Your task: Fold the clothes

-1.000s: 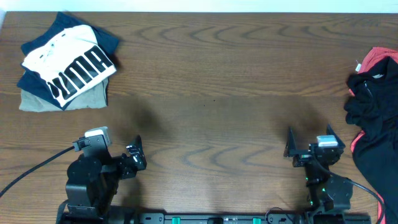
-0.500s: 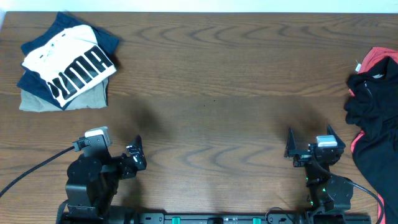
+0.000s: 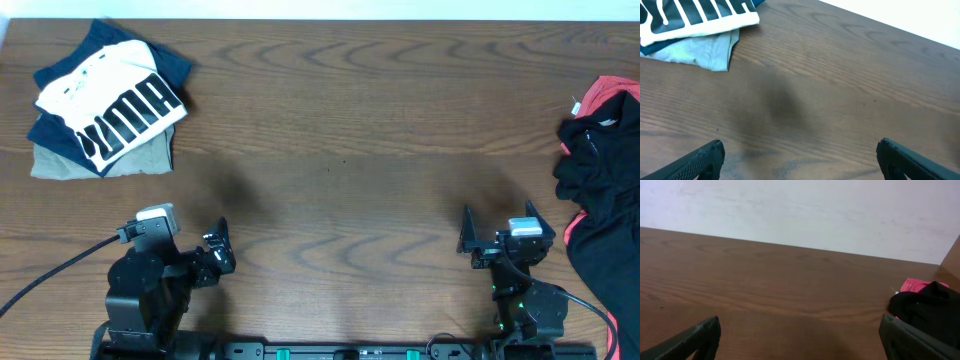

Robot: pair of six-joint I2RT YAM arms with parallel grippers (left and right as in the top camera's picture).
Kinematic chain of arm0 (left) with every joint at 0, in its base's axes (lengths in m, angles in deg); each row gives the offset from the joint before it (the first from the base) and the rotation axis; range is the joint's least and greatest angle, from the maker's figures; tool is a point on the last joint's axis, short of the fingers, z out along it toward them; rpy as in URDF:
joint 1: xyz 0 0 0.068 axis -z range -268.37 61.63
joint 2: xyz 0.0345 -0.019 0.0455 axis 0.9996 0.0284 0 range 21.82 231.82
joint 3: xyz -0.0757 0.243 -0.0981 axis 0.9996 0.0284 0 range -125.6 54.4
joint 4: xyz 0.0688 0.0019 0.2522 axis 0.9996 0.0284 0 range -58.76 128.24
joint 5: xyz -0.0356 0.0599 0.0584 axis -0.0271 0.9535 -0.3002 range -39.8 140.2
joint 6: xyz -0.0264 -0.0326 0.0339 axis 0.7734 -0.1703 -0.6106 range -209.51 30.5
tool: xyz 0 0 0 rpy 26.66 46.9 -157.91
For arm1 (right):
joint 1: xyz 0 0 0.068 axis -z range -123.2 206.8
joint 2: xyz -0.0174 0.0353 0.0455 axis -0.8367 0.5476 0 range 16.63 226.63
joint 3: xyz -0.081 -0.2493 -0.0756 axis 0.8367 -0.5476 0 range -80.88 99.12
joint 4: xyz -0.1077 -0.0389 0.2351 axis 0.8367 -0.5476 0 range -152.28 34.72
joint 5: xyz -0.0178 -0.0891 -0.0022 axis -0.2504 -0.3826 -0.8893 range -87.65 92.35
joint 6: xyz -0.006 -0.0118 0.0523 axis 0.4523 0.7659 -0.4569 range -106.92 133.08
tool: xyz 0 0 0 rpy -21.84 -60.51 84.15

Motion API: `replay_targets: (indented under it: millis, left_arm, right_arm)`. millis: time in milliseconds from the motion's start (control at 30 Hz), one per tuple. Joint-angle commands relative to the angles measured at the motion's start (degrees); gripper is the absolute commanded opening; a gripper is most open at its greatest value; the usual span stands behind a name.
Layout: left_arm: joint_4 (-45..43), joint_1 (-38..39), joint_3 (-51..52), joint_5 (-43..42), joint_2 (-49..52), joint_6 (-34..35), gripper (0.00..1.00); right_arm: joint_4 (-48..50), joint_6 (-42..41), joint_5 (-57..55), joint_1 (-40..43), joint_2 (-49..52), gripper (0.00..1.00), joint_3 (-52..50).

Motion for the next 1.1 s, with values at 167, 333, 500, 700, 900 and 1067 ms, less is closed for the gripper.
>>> replay_targets:
  millis: [167, 333, 500, 700, 900, 1067]
  left_arm:
    - [2.45, -0.09, 1.2, 1.77, -2.54, -0.57, 0.98]
    - [1.57, -0.09, 8.83, 2.36, -9.77, -0.55, 0.98]
    - [-8.37, -0.09, 20.57, 2.36, -18.86, -0.52, 0.98]
    - [-29.44, -0.07, 31.63, 2.34, -21.2, -1.27, 0.98]
    - [-45.68, -0.07, 38.82, 2.12, -21.31, -6.99, 0.98]
    - [-41.18, -0.07, 38.84, 2.1, -21.31, -8.7, 0.98]
  right_arm:
    - [-0.17, 0.98, 0.57, 0.42, -0.42, 0.99, -0.07]
    - [-0.15, 0.98, 0.57, 0.42, -0.42, 0.99, -0.07]
    - [-0.15, 0.98, 0.57, 0.42, -0.42, 0.99, -0.07]
    - [-0.17, 0.98, 0.57, 0.42, -0.42, 0.99, -0.07]
    - [-0.17, 0.98, 0.59, 0.42, -0.42, 0.99, -0.07]
    - [-0.17, 0.98, 0.57, 0.42, -0.42, 0.99, -0.07]
